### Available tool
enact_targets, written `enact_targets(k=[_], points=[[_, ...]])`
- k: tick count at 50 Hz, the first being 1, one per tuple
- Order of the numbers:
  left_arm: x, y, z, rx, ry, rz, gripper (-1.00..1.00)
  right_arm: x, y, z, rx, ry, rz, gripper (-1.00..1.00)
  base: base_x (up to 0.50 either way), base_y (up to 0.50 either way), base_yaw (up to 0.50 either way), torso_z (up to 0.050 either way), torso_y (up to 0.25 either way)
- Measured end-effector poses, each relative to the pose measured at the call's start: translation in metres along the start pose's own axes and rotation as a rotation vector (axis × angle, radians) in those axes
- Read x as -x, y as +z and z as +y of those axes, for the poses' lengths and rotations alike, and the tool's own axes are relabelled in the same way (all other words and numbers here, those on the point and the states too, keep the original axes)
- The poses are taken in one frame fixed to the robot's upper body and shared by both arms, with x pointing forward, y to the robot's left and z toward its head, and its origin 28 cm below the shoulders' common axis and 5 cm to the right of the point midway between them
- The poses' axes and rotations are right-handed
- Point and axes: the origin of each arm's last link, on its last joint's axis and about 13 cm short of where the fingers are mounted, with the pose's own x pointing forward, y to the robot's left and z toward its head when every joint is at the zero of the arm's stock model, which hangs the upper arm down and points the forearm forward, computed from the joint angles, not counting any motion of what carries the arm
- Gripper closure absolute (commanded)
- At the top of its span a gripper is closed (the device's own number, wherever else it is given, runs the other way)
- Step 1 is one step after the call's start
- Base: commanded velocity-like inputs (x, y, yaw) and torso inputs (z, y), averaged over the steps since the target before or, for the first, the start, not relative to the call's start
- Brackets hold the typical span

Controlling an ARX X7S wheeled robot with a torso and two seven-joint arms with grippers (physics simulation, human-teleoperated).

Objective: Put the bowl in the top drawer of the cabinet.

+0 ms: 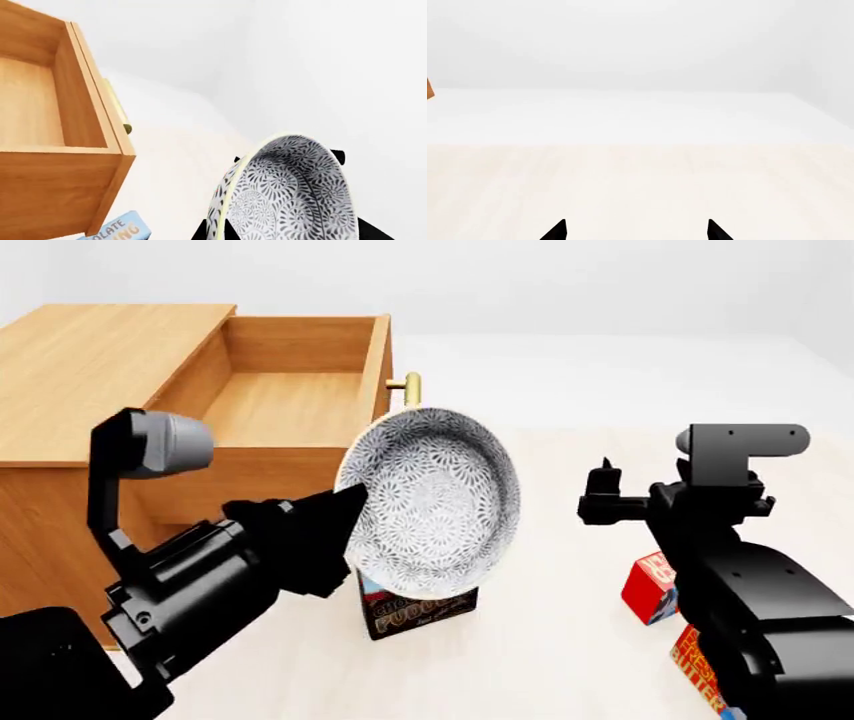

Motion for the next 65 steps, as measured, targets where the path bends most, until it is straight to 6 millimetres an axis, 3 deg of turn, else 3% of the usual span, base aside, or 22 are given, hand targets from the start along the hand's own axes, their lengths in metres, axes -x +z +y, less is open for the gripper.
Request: enact_targets(k=[21,41,55,65], points=[[-0.011,0.066,-0.009,-0.016,0.103,-0.106,1.0,0.005,-0.022,0.017,0.004,0.076,0.001,-1.0,0.0,0.0,0.0,0.0,0.0],[-0.057,0.135,0.008,0.091,0.33,-0.171,1.0,0.019,-0.034,0.02,-0.033,0.111,-0.023,-1.0,0.0,0.0,0.0,0.0,0.0],[-0.105,0.154,0.042,0.235,0.508,-0.144,1.0,0.028,-0.036,0.014,-0.051,0.109,-0.038,-1.0,0.0,0.0,0.0,0.0,0.001],[-0.133,0.152,0.069,0.31,0.612,-0.111,1.0,0.029,-0.038,0.01,-0.062,0.098,-0.038,-1.0,0.0,0.0,0.0,0.0,0.0]])
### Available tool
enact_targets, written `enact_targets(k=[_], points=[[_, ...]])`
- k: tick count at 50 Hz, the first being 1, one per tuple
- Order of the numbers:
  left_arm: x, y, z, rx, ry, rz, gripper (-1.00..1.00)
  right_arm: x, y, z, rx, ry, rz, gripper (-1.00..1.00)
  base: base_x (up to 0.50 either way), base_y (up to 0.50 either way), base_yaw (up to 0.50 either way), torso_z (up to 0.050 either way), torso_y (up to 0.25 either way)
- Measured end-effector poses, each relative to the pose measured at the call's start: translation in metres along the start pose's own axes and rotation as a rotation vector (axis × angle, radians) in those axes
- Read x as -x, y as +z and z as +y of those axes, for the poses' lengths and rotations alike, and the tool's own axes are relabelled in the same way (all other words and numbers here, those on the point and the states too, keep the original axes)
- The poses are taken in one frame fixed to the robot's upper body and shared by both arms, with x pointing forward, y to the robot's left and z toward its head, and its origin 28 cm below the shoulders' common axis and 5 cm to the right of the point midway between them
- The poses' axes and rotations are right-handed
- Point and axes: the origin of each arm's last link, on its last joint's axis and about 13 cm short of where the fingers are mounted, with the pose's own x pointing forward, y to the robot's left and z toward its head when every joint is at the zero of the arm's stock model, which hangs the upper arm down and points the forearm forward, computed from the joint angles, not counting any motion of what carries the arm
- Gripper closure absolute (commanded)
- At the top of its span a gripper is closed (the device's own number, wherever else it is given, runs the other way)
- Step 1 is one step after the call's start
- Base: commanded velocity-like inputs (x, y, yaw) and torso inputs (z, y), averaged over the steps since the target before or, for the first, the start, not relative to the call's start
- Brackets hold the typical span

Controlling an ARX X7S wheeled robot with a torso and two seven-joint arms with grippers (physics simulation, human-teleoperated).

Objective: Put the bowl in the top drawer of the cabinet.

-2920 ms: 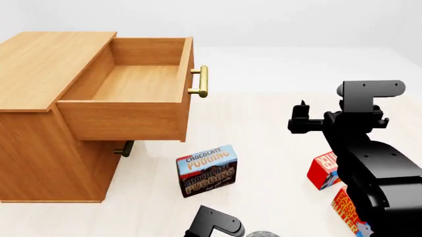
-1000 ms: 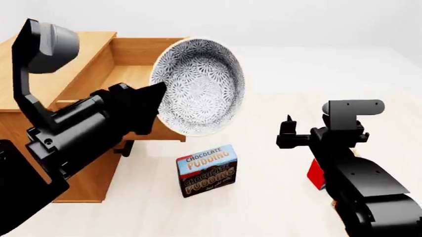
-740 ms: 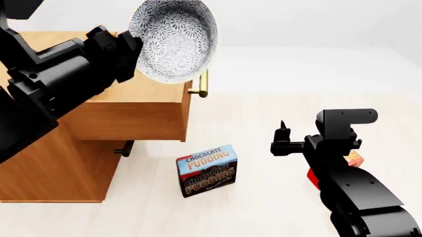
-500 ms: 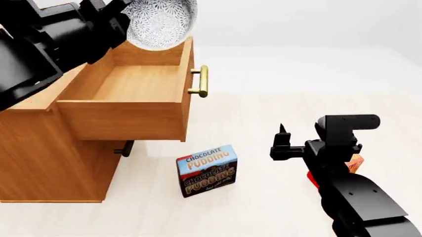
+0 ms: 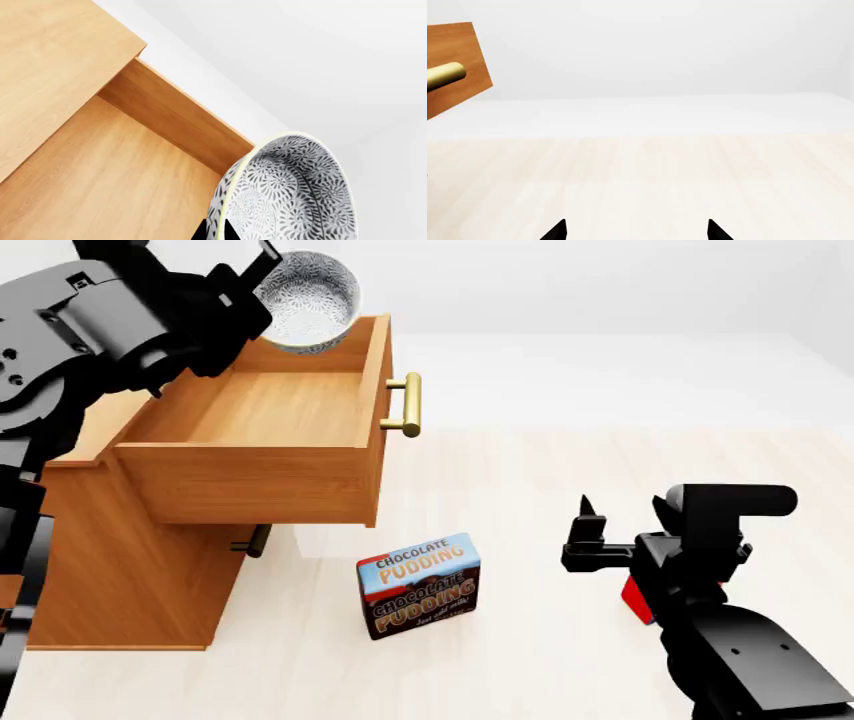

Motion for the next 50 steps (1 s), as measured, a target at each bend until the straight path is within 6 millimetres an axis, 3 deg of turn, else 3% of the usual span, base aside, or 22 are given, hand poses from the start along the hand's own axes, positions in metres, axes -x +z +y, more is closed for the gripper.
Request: enact_targets(k=[21,50], points=[[-0.037,-0.013,0.013,0.043,0.125,0.024,1.0,0.003,-0.003,-0.007,-0.02,-0.026,0.0,-1.0,0.0,0.0,0.0,0.0,0.0],[-0.061,-0.024,0.029,0.094,0.205,0.054,1.0,0.006,-0.004,-0.013,-0.035,-0.047,-0.001,-1.0,0.0,0.0,0.0,0.0,0.0]])
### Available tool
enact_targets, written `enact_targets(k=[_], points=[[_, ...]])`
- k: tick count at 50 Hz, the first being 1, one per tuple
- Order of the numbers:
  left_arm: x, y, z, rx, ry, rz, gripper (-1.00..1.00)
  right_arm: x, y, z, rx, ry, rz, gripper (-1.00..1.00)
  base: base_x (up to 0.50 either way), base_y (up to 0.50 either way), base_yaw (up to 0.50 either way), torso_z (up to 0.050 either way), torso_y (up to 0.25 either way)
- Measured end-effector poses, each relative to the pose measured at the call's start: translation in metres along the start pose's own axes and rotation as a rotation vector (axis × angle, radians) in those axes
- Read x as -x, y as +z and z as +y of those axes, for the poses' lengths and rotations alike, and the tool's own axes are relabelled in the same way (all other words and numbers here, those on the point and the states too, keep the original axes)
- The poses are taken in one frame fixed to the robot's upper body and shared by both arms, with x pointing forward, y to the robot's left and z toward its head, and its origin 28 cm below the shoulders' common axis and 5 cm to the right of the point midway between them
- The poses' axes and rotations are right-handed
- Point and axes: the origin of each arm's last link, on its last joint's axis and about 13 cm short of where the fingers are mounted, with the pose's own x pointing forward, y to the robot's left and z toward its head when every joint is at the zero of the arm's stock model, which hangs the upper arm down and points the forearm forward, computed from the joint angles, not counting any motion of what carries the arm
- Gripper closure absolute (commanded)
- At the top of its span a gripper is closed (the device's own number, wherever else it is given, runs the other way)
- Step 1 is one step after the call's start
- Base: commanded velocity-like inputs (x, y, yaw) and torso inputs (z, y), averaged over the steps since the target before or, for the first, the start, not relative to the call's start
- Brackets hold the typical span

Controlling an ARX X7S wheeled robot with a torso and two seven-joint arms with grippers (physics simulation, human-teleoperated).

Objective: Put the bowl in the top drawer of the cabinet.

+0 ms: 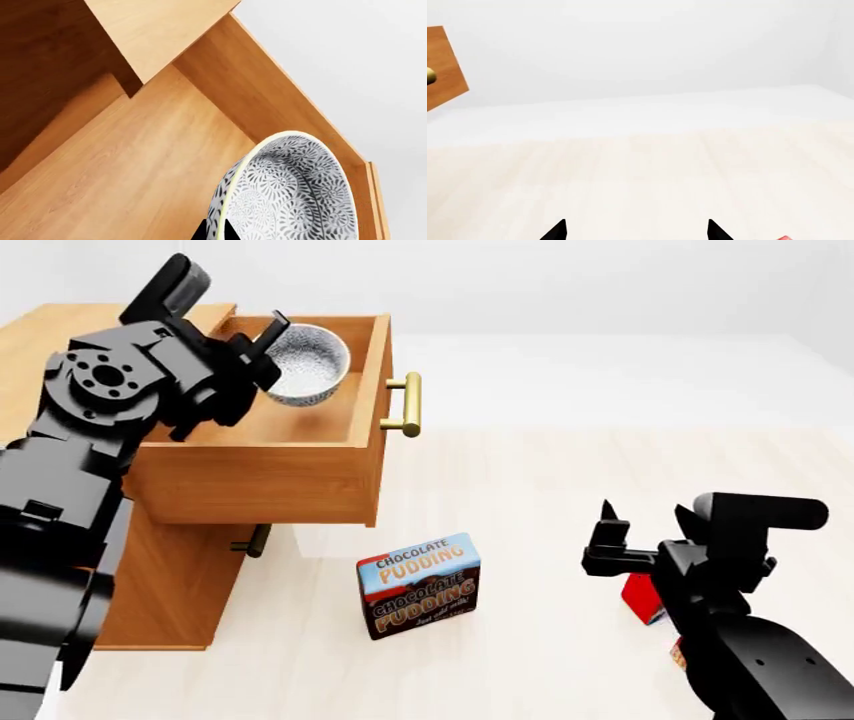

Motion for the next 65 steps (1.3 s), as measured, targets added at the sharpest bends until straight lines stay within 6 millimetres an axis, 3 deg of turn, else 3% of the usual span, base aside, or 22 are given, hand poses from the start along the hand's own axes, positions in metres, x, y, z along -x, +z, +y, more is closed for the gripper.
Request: enact_targets(k=[24,25,48,65], points=[[-0.004,0.0,0.005,0.042,0.033,-0.004,1.0,-0.001,-0.001,-0.001,-0.002,-0.008,0.003,-1.0,0.0,0.0,0.0,0.0,0.0],[-0.004,0.0,0.005,0.042,0.032,-0.004,-1.0,-0.001,-0.001,-0.002,-0.001,-0.008,0.003,-1.0,0.0,0.0,0.0,0.0,0.0],[0.006,0.005,0.0,0.049,-0.01,-0.018,-1.0,0.001,0.001,-0.003,-0.001,-0.013,-0.001,-1.0,0.0,0.0,0.0,0.0,0.0],[0.042,0.01,-0.01,-0.011,-0.149,-0.085,-1.0,0.002,0.002,-0.004,-0.002,-0.016,-0.005,-1.0,0.0,0.0,0.0,0.001,0.0]])
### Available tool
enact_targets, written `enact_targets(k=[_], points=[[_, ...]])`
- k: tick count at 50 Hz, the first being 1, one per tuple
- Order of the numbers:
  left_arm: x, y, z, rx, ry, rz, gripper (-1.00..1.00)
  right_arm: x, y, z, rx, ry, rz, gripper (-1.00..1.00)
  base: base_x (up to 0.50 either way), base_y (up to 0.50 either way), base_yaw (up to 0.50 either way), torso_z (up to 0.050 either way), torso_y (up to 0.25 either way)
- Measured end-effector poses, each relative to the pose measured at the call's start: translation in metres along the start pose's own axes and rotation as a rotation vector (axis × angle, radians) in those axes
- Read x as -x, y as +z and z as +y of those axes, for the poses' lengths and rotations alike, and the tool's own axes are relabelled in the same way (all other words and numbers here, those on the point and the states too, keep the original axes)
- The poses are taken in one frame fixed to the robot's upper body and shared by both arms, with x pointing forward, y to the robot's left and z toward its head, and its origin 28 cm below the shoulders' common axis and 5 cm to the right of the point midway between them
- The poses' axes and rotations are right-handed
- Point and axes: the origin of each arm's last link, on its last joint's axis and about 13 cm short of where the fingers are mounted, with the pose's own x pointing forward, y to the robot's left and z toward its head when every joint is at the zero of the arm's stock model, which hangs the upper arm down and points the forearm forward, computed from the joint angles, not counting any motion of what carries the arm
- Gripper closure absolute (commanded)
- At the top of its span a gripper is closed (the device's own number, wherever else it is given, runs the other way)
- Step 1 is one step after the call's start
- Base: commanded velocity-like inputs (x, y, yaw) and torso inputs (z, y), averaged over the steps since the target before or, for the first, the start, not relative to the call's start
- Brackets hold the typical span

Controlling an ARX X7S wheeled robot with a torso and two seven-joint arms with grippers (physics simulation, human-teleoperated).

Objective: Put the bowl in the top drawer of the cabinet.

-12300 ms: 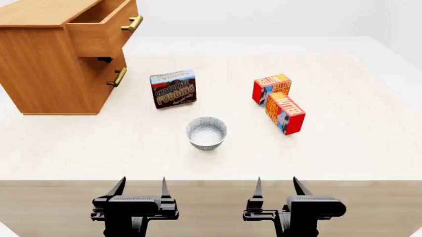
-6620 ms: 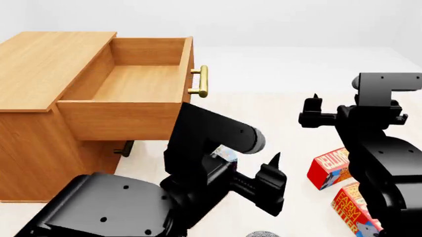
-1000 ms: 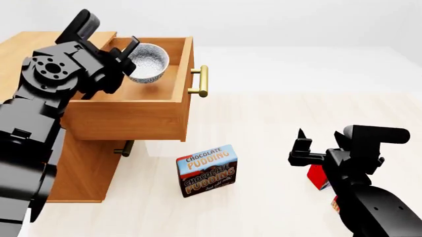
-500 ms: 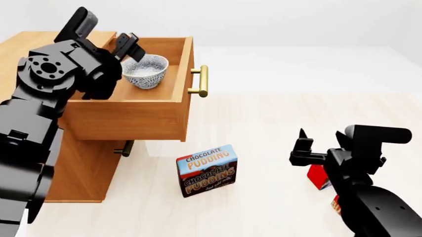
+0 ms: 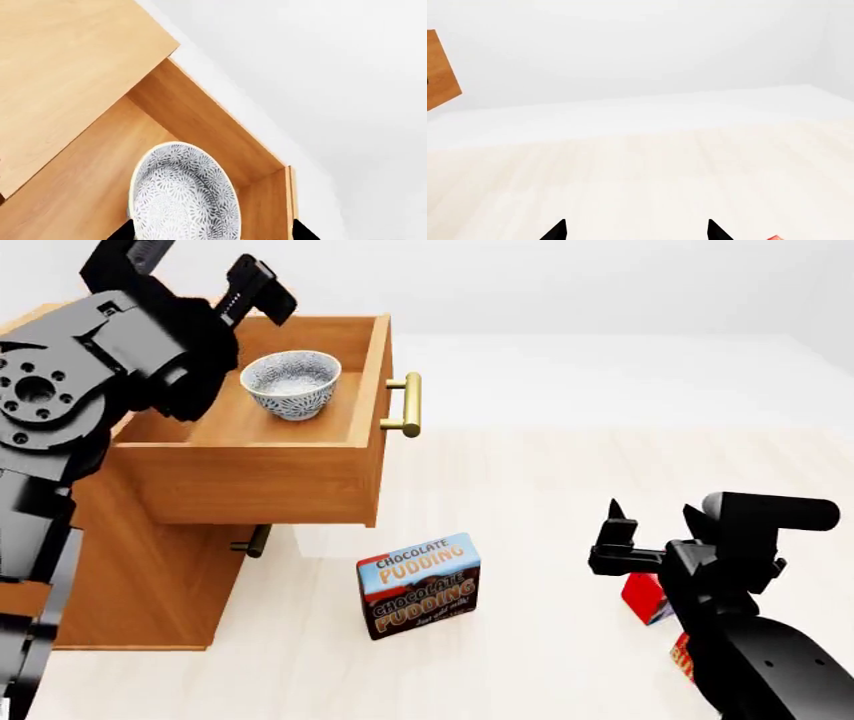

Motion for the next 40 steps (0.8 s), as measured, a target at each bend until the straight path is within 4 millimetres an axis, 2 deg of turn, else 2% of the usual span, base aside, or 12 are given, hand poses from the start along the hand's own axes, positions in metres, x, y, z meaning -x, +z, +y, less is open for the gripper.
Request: enact_targets(k=[15,22,26,31,40], points=[[0.041,0.01,-0.01,0.015,-0.287,-0.083,-1.0,0.0,0.0,0.001,0.0,0.003,-0.001,-1.0,0.0,0.0,0.0,0.0,0.0],[0.066,0.01,-0.005,-0.013,-0.454,-0.129,-1.0,0.003,0.003,0.003,0.012,-0.01,-0.026,-1.0,0.0,0.0,0.0,0.0,0.0],[0.082,0.004,0.005,-0.055,-0.546,-0.167,-1.0,0.007,0.008,0.006,0.037,-0.037,-0.068,-1.0,0.0,0.0,0.0,0.0,0.0],[0.102,-0.012,0.027,-0.125,-0.643,-0.232,-1.0,0.016,0.018,0.013,0.047,-0.062,-0.147,-1.0,0.0,0.0,0.0,0.0,0.0],[0.129,-0.046,0.074,-0.225,-0.754,-0.37,-1.0,0.048,0.044,0.025,0.016,-0.062,-0.332,-1.0,0.0,0.0,0.0,0.0,0.0]])
